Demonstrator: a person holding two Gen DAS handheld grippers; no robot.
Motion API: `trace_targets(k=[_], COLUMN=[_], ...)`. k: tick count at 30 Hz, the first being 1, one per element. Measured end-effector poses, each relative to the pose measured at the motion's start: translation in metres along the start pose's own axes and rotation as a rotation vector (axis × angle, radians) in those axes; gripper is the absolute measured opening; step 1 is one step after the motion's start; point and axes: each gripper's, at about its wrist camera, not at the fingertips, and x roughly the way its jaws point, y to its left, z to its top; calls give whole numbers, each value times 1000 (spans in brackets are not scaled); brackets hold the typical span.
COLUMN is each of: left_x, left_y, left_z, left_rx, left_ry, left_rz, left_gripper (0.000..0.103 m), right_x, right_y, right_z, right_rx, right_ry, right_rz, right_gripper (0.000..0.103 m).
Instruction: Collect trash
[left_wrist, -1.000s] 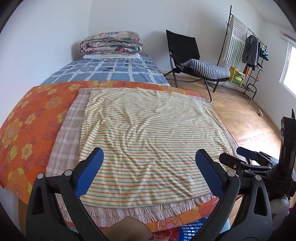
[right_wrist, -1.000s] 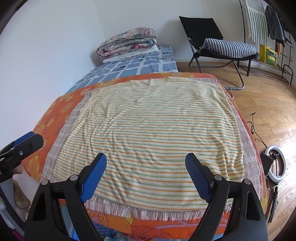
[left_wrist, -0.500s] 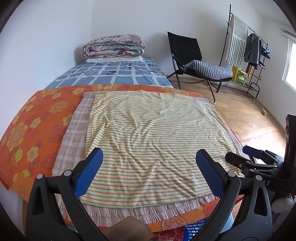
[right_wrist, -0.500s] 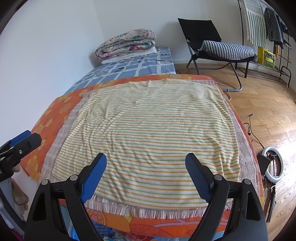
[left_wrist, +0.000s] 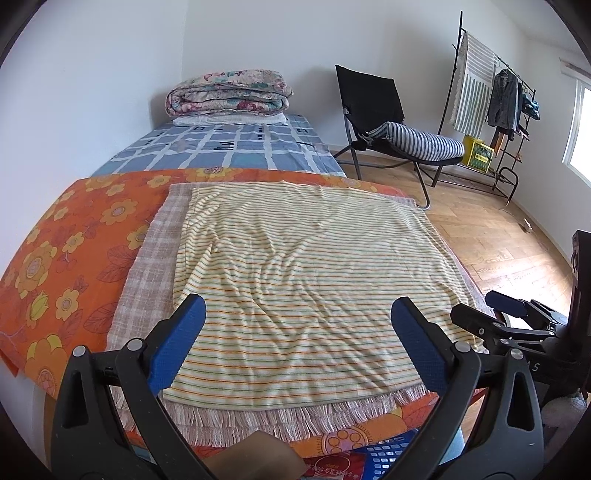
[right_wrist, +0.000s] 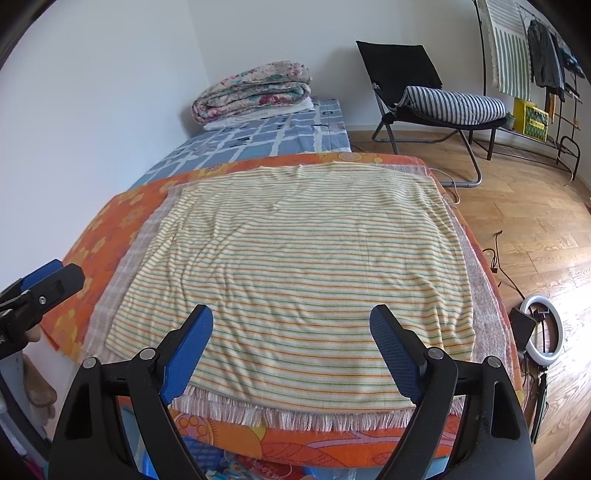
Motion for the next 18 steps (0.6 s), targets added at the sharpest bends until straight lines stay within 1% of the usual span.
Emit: trace_targets(k=[18], left_x=[-10], left_y=[-2], left_z=[3], left_rx=[4], left_ry=[-7], left_rz=[2], left_gripper=[102], right_x=[-4], right_y=[2], right_z=[-1], right_rx=[-4], right_ry=[-3], right_rz=[-1], right_gripper=[87])
